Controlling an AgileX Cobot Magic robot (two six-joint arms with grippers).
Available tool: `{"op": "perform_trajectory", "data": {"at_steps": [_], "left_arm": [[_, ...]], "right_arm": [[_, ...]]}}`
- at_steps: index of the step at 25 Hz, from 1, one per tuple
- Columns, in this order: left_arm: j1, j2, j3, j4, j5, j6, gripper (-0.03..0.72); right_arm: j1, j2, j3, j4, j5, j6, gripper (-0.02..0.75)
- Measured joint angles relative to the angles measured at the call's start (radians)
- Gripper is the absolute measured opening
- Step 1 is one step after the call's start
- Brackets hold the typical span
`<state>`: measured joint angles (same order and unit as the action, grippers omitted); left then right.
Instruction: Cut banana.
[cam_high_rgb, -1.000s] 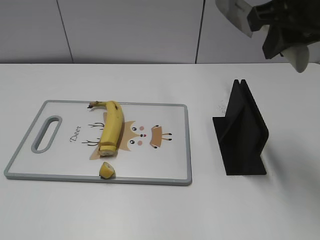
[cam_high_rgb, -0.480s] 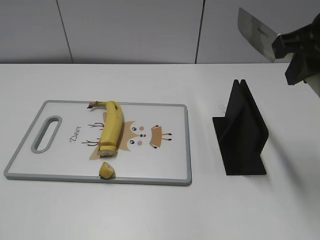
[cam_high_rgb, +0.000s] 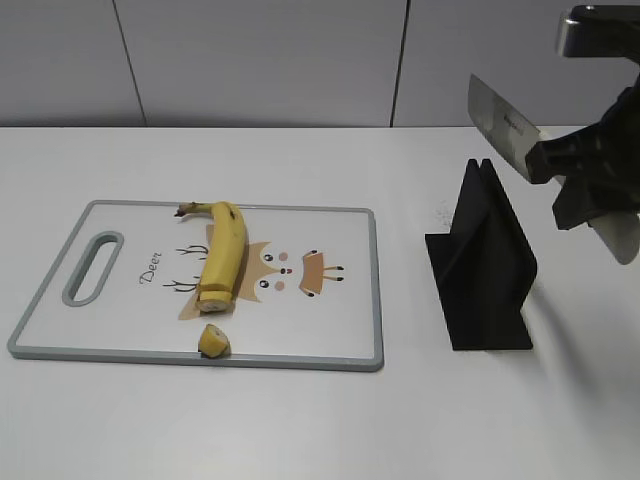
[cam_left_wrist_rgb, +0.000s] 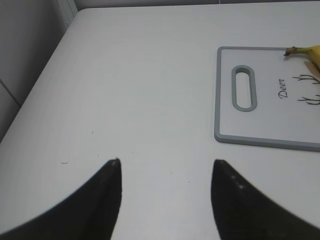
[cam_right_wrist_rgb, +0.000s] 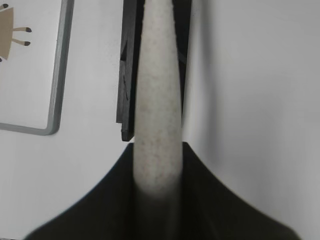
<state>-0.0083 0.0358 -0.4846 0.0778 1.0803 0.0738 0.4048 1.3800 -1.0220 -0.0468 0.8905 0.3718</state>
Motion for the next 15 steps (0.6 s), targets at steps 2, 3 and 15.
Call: {"op": "perform_trajectory", "data": {"at_steps": [2,3,15], "left_arm": [[0.0,0.0,0.0,0.001,0.0,-0.001,0.545],[0.0,0.0,0.0,0.001,0.0,-0.001,0.545],[0.0,0.0,0.0,0.002,0.0,-0.001,0.545]], "right_arm": [[0.0,0.0,0.008,0.026,-0.012,0.001,0.173],[0.0,0.0,0.009,0.047,-0.021,0.002,0.173],[0.0,0.0,0.01,0.053,-0.045,0.01,0.173]]}}
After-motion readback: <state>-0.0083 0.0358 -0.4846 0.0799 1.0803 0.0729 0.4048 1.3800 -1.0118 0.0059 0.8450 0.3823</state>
